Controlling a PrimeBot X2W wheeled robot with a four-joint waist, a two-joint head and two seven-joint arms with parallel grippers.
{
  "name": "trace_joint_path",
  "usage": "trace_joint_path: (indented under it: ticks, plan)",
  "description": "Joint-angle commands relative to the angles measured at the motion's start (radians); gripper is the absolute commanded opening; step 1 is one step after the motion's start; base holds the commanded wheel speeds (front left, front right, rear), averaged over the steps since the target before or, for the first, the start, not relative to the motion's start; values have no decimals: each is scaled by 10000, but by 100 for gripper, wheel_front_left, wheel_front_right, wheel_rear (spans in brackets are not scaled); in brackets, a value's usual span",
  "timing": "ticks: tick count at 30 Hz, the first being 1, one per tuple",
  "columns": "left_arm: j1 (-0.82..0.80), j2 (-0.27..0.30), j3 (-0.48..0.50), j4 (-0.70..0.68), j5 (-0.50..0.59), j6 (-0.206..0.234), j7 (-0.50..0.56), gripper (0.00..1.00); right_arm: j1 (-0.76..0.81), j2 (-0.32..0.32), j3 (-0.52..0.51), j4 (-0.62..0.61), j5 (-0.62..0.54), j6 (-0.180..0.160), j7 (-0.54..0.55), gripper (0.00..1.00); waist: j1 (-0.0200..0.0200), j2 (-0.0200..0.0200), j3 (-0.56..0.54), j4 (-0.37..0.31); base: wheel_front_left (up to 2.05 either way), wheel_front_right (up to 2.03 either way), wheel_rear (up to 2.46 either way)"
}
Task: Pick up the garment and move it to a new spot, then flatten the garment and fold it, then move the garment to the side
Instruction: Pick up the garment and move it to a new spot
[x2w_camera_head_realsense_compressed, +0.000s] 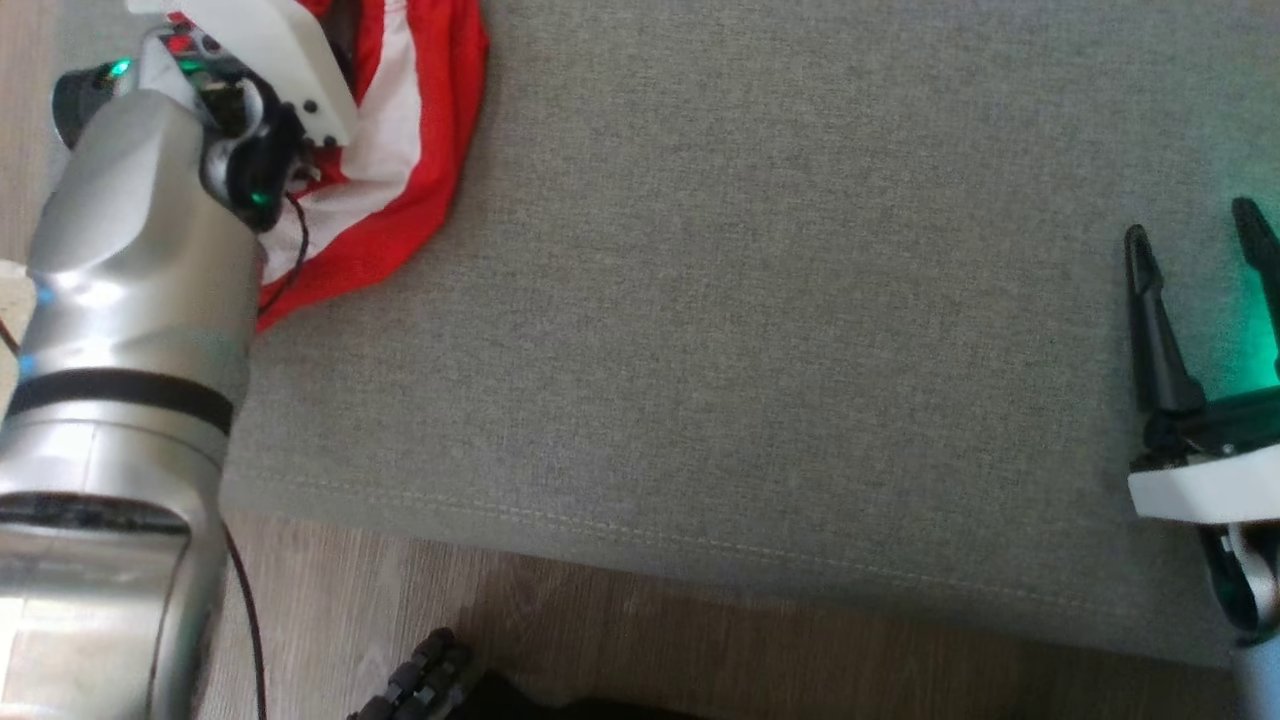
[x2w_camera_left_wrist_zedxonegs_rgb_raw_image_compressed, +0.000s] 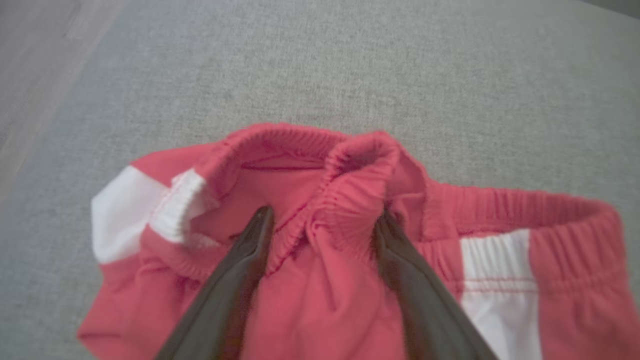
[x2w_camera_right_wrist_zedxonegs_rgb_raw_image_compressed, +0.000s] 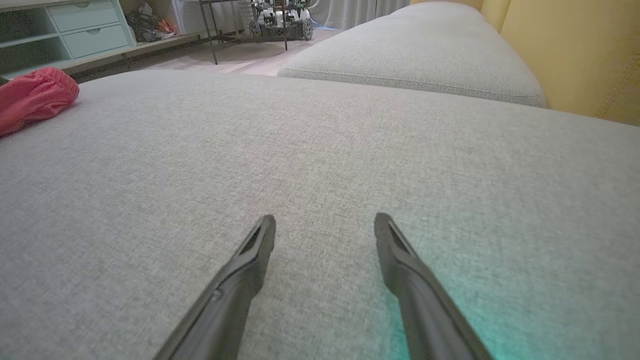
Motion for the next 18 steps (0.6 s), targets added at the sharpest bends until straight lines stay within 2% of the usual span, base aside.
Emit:
trace_joint_path:
  ticks: [1,5,6,8,14,18]
  plan:
    - [-92,418,-14,113,-81,-56,341,100,23,-153,212,-365,112,-4,-91,100,-2,0,88,-69,0,0,0]
    - [-55,536,-335,540,-108,-57,542,100,-148,-95,316,-320,124,-4,-91,100,-2,0,127,-175,0,0,0]
    - [-33,591,-466,593,-18,-57,432,0,-182,-70,329,-293,131,-4,-91,100,-2,0,97,-207,0,0,0]
    - [11,696,-657,636,100,-58,87,0,-225,-14,354,-213,139,-4,-91,100,-2,0,-13,-261,0,0,0]
    - [-122,995,-838,467,352,-58,-1846,0,-276,319,538,40,165,-4,-91,100,-2,0,-735,-424,0,0,0]
    - [-258,894,-811,196,92,-58,-2718,0,-255,632,718,227,158,-4,-91,100,-2,0,-1501,-606,0,0,0]
